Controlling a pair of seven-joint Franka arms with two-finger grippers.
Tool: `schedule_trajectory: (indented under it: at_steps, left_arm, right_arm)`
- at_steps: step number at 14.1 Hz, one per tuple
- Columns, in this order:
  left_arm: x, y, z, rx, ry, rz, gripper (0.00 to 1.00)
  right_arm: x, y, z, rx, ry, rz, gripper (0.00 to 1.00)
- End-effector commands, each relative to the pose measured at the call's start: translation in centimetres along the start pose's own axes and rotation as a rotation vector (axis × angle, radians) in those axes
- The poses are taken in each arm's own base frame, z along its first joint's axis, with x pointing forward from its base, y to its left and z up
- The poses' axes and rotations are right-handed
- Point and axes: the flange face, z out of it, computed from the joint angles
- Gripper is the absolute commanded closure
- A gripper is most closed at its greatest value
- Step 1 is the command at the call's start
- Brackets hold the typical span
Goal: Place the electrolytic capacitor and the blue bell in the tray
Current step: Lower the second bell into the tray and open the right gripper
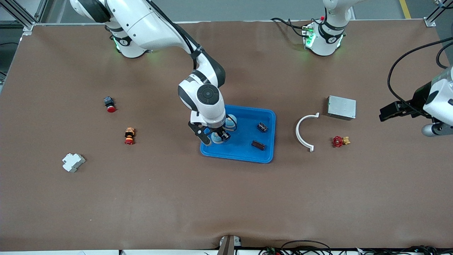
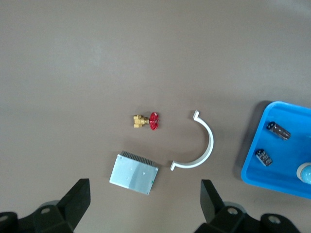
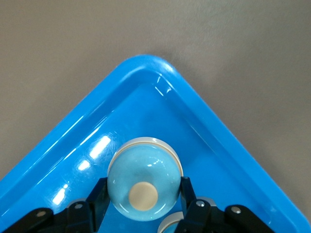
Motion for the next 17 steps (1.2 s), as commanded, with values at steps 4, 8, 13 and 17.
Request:
schedule_trajectory:
  at_steps: [4,8,13,17]
  left_arm:
    - [-2.6,-0.1,-2.4,0.015,-0.002,0.018,0.00]
    - [-2.5,-1.3,-2.7,0.014,0.000,0.070,0.00]
    - [-2.6,-1.6,-3.0,0.022,0.005,0.110,0.00]
    - [-2.9,-1.5,-3.2,0.015,0.001,0.117,0.00]
  right_arm:
    - [-1.5,-2.0,2.6,0.015,0.037,0.034,1.00]
    - [-2.2,-2.0,3.3,0.011,0.044,0.027,1.00]
    - [-2.1,-2.3,4.1,0.013,0.047,0.055,1.00]
    - [-2.2,-2.5,4.3,0.016,0.046,0.060,1.00]
